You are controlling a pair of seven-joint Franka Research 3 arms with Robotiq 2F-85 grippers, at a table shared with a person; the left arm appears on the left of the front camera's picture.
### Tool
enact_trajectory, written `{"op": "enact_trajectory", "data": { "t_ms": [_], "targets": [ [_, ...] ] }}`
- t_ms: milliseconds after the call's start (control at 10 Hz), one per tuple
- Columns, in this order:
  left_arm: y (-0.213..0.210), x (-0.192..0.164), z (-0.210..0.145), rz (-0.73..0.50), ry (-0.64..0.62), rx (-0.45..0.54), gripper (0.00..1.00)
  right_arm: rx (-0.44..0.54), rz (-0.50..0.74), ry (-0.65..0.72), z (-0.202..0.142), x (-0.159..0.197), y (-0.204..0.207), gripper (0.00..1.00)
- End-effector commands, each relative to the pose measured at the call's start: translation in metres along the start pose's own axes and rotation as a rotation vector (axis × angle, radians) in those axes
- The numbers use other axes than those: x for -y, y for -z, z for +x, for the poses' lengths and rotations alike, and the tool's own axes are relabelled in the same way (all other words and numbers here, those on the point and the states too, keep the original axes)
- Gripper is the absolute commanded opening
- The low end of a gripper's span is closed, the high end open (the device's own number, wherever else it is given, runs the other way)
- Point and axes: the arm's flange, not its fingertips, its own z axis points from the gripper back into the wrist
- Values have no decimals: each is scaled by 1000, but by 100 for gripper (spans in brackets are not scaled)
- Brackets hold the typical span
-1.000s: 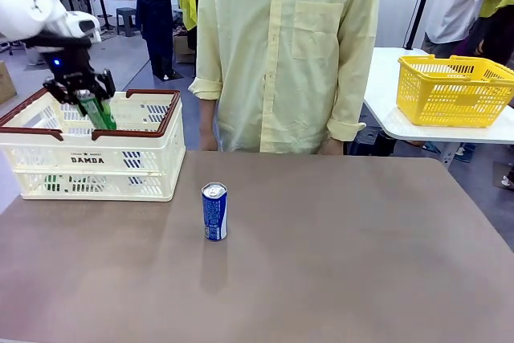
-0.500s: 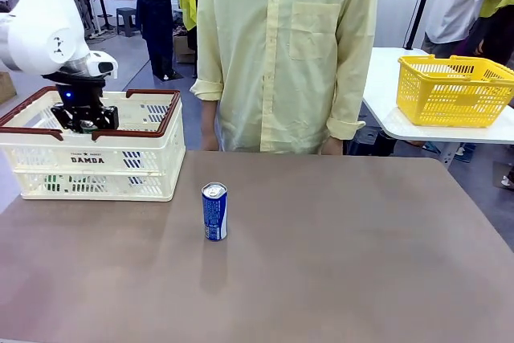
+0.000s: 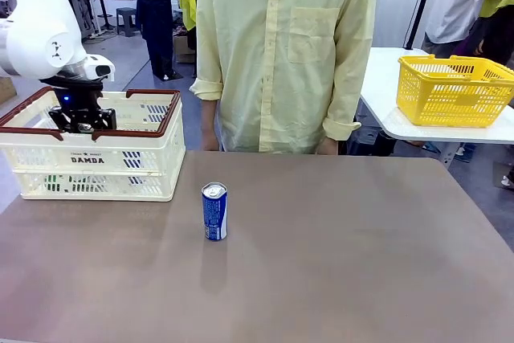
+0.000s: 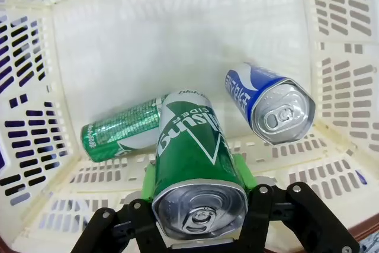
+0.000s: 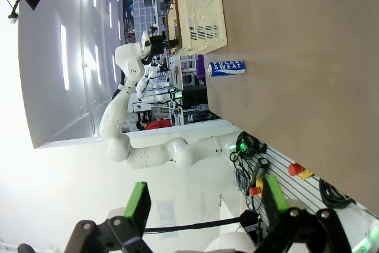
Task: Place the drinks into the Shopping basket.
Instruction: Pick up one drink and place it into the Shopping basket.
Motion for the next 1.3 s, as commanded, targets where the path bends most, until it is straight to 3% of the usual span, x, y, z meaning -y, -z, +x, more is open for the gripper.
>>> {"op": "enact_trajectory", "data": {
  "t_ms": [0,400,700,1000,1200],
  "targets": [
    [-8,-4,1,-30,-5,15,100,-11,-9,14,-2,-5,-1,100],
    [-13,-7,0,-67,-15,27,100,-11,-9,14,-2,-5,-1,100],
    [-54,-20,-13,-234,-71,66,100,-11,-9,14,-2,-5,-1,100],
    [-132,-66,-82,-565,-116,-105,100,-11,-9,14,-2,-5,-1,100],
    [-144,-116,-151,-797,-111,-137,100,-11,-9,14,-2,-5,-1,100]
  ]
}}
